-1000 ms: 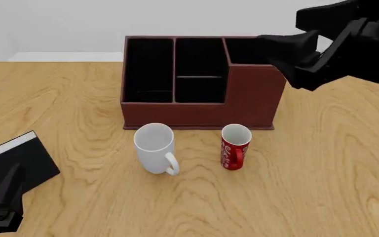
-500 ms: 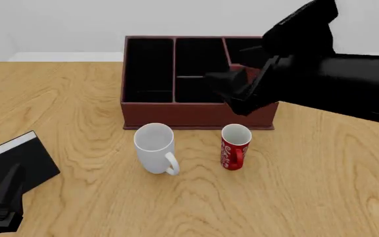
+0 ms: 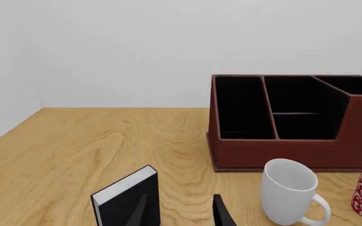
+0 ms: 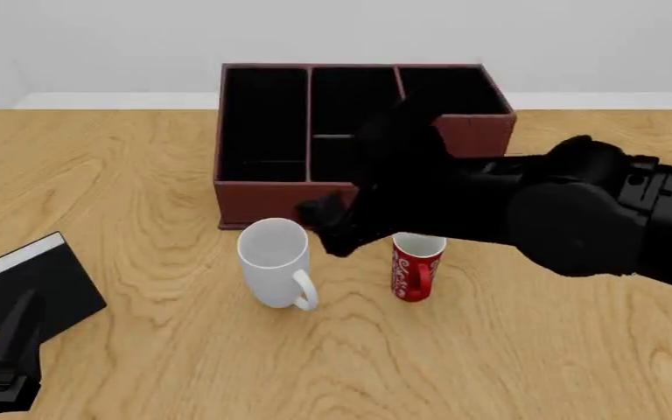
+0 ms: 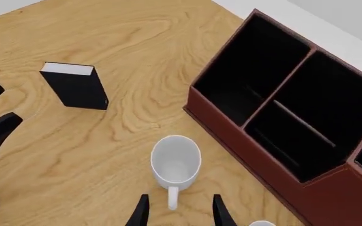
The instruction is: Pick up the white mug and place it to the right of the caddy.
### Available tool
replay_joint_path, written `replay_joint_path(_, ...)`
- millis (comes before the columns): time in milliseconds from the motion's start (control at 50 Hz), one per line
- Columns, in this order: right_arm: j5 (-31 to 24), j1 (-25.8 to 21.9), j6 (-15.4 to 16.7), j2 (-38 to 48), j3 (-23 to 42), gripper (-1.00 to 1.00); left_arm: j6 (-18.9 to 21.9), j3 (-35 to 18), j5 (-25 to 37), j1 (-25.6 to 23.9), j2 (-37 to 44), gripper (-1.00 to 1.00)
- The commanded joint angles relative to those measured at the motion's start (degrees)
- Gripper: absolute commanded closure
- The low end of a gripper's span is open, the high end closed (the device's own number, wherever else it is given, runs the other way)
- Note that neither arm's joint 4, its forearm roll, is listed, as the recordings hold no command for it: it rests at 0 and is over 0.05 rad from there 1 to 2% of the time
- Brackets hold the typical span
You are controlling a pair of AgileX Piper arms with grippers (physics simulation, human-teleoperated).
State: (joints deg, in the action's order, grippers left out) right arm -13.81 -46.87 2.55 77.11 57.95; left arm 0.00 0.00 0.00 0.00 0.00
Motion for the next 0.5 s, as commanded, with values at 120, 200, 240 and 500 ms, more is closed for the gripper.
replay_joint_path(120, 1.2, -2.7, -3.7, 9.1, 0.9, -1.0, 0.0, 0.0, 0.0, 0.0, 0.0, -1.0)
replay_joint_path(200, 1.3, -2.7, -3.9, 10.9, 1.1, -1.0, 0.0, 0.0, 0.0, 0.0, 0.0, -1.0)
replay_joint_path(240, 1.6, -2.5, -3.8, 10.7, 0.8, -1.0, 0.0, 0.0, 0.0, 0.0, 0.0, -1.0)
replay_joint_path(500, 3.6, -2.0, -4.9, 12.9, -0.6, -1.0, 0.0, 0.0, 0.0, 0.0, 0.0, -1.0)
